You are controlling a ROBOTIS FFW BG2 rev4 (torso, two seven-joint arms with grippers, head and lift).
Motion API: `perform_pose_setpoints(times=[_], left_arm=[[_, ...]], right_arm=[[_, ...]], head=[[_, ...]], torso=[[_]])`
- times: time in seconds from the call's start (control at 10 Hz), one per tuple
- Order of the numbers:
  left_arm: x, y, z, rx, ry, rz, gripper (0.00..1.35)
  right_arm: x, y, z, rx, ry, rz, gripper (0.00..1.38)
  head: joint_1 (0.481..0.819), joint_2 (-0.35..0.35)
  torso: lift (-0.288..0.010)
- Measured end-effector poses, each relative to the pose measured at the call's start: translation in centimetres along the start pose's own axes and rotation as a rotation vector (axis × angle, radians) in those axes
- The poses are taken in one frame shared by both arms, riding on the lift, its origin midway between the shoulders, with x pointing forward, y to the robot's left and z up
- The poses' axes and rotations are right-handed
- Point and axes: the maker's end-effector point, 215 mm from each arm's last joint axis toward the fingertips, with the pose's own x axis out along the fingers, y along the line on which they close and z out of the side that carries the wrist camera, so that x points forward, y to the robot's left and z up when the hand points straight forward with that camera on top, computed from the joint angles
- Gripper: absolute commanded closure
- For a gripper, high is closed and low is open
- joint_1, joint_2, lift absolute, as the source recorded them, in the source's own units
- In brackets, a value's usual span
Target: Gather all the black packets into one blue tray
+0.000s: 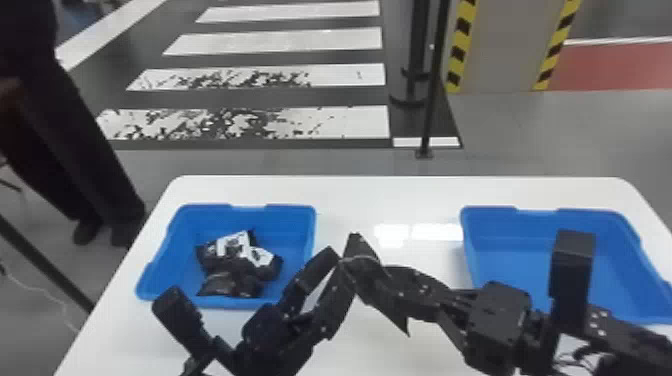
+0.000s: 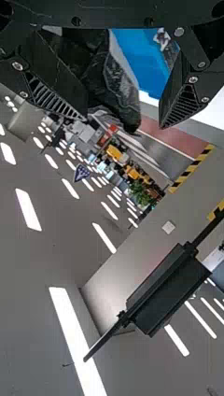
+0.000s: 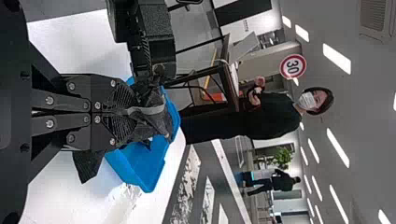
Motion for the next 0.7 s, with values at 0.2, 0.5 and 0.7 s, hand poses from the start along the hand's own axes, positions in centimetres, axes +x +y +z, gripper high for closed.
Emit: perform_pose_setpoints(times=[0.2, 0.5, 0.7], left_arm=[[1.0, -1.5, -0.7, -0.041, 0.016, -0.049, 0.33], [1.0, -1.7, -0.7, -0.042, 0.014, -0.055, 0.34], [0.9, -1.0, 0.4, -0.007, -0.011, -0.036, 0.56]], right_arm=[[0.2, -0.1, -0.5, 0.000, 0.011, 0.005, 1.28], [0.3, -0.2, -0.9, 0.005, 0.019, 0.007, 1.28], [0.4, 0.0, -1.0, 0.009, 0.021, 0.012, 1.28]], head=[[0.695, 0.061], [0.695, 0.055], [0.695, 0.070]], torso=[[-0.110], [-0.110], [-0.110]])
